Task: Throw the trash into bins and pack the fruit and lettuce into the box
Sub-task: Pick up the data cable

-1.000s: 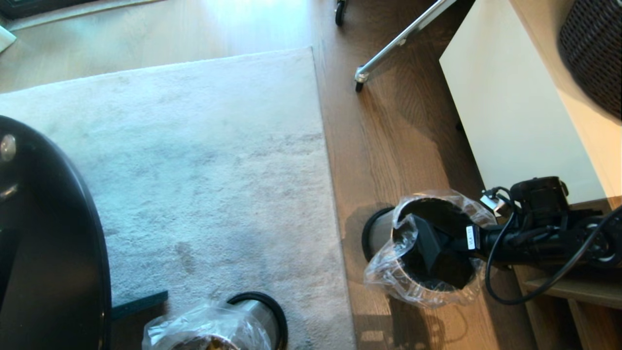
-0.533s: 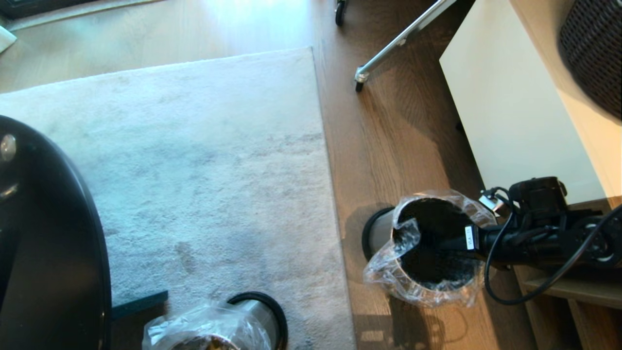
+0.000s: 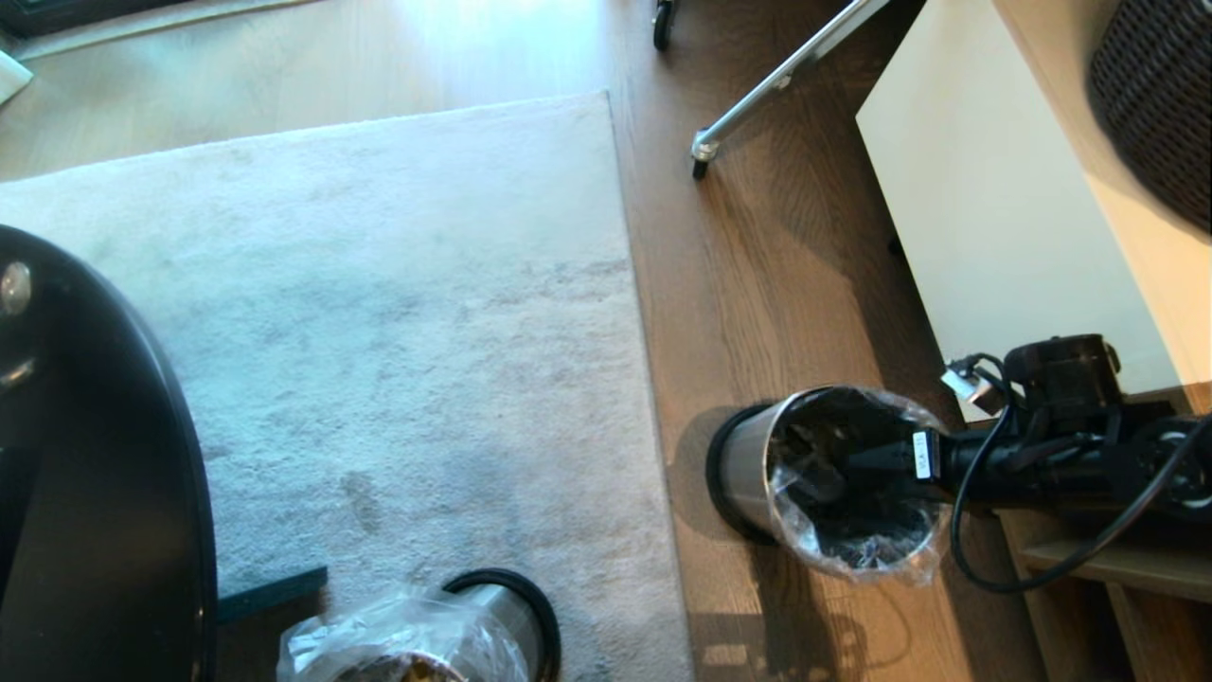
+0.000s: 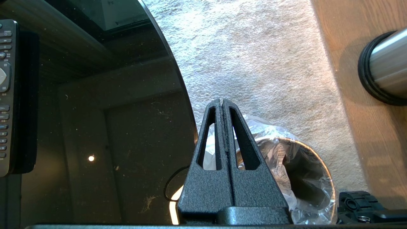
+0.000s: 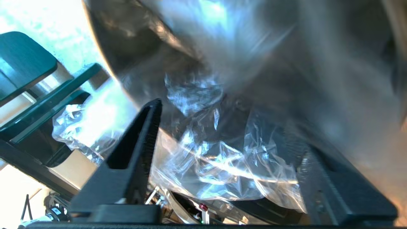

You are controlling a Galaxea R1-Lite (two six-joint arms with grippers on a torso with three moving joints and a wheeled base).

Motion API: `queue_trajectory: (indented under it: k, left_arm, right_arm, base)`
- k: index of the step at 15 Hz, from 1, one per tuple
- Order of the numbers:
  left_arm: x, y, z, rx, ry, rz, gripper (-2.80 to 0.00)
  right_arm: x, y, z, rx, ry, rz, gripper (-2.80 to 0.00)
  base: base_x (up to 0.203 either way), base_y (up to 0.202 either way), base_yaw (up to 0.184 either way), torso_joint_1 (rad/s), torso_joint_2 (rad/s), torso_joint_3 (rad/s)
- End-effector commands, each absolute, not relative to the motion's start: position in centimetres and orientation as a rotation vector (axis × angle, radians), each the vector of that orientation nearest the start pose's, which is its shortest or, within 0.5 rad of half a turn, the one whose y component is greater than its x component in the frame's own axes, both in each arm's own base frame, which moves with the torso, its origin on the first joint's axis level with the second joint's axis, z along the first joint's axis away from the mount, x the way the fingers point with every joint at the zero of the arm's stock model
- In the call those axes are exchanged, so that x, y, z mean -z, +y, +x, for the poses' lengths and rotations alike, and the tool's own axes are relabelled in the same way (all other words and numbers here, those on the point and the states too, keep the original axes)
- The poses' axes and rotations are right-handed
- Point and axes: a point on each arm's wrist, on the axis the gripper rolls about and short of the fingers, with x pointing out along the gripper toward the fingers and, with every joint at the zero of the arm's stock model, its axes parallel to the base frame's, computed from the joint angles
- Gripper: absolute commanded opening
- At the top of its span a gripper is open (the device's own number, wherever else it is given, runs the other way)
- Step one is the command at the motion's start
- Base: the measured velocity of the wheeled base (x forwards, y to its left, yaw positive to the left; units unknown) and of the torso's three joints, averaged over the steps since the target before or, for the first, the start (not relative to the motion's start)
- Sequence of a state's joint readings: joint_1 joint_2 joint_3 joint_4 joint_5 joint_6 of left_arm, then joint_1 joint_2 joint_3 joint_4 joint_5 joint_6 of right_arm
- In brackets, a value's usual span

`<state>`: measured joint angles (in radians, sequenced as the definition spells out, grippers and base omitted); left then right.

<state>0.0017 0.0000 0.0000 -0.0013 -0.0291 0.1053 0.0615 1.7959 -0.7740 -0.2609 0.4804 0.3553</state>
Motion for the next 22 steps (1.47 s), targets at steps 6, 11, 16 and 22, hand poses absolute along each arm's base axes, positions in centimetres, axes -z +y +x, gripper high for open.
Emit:
queue_trajectory:
  k: [6,11,16,22]
  left_arm:
    - [-7.6,-0.1,-2.3,0.027,-0.001,0.106,-2.80]
    - [-7.6,-0.1,-2.3,0.028,-0.001,0.106,-2.80]
    - [-7.6,-0.1,-2.3,0.028,-0.001,0.106,-2.80]
    - [-7.6,-0.1,-2.3,0.027,-0.001,0.106,-2.80]
  right_arm:
    - [-15.6,2.7,27.2,-0.413,0.701,0.466,0.00]
    - [-17.7,2.5,25.3,-0.440,0.600,0.360,0.00]
    - [-18.4,2.1,23.3,-0.392,0.527,0.203,0.00]
    - [-18.8,1.7,18.5,-0.348,0.455,0.131,-2.80]
  base:
    - [0.000,0.000,0.000,0.000,0.00,0.000]
    - [0.000,0.000,0.000,0.000,0.00,0.000]
    - [0.000,0.000,0.000,0.000,0.00,0.000]
    - [0.000,0.000,0.000,0.000,0.00,0.000]
